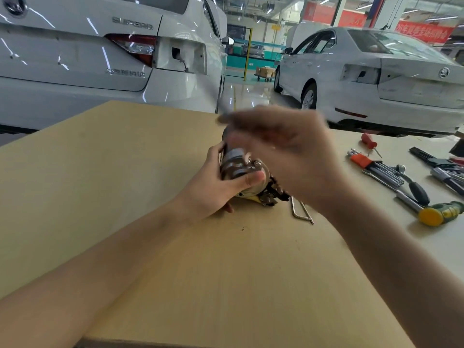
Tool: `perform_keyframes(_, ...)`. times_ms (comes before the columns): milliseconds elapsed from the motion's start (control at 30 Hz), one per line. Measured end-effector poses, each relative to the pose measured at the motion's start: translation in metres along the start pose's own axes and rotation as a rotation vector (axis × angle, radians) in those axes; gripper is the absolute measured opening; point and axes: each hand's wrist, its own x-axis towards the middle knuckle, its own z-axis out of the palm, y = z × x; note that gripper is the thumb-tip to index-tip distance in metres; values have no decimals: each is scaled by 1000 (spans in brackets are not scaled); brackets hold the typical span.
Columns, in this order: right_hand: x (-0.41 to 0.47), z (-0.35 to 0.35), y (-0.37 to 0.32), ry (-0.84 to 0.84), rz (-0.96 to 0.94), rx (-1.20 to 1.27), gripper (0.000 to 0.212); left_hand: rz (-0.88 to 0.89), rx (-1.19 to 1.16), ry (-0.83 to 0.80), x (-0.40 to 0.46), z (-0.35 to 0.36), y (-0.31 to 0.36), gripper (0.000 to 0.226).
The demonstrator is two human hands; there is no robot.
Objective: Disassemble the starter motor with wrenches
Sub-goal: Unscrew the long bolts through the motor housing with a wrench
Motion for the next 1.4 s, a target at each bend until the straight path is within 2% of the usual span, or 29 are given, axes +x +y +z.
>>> perform_keyframes(33, -5, -4, 2, 135, 71, 272, 17, -28, -10, 11, -1, 0, 0, 106)
perform_keyframes(67, -11, -6, 6, 244, 158, 494, 12, -41, -10, 13, -2, -1, 0, 118)
perform_keyframes(167, -32, -2, 24, 451, 491, 917, 12, -35, -32, -14, -3, 0, 2, 124)
perform_keyframes(233, -39, 3, 31, 560, 622, 1090, 16, -28, -43, 2, -2, 0, 3, 123)
perform_keyframes(400, -44, 11, 36, 568, 664, 1154, 3, -34, -49, 13, -5, 0, 6, 126)
perform_keyframes(467, -45, 13, 33, 587, 712, 1197, 16, -35, -50, 15, -6, 0, 8, 127)
perform_keyframes(567, -46, 14, 28, 634, 781, 1264, 12, -37, -39, 22, -5, 0, 8, 132)
perform_keyframes(800, -47, 15, 25, 677, 833, 1305, 11, -14, -42, 22, -6, 2, 9, 124)
perform_keyframes(867, -48, 15, 26, 673, 798, 1266, 9, -9, -44, 21, -5, 2, 7, 124)
perform_keyframes(933, -48, 15, 26, 657, 707, 1123, 4, -7, -41, 21, -3, 2, 4, 123)
perform_keyframes(967, -47, 14, 26, 649, 639, 981, 4, -11, -40, 21, -3, 1, 3, 123)
perform_keyframes(1033, -42, 11, 22, 609, 482, 547, 9, -14, -38, 19, -3, 1, 2, 119)
perform_keyframes(1133, -21, 13, 14, 374, 191, -67, 15, -42, -27, 16, -1, 1, 2, 104)
perform_keyframes(1200, -8, 17, 10, 119, 52, -385, 23, -23, 37, 7, 2, 0, 0, 77)
perform_keyframes(1267, -2, 20, 8, -189, -43, -693, 27, 12, 164, -23, -4, -7, -6, 25)
perform_keyframes(1300, 0, 20, 8, -289, -91, -775, 29, -2, 196, -23, -4, -8, -8, 4)
perform_keyframes(1333, -1, 19, 6, -311, -160, -749, 28, 0, 217, -36, -5, -9, -9, 17)
perform_keyframes(1367, -3, 19, 5, -253, -201, -610, 27, -12, 201, -37, -6, -7, -7, 20)
perform_keyframes(1400, -8, 19, 3, -131, -178, -397, 25, -17, 160, -32, -8, -7, -4, 8)
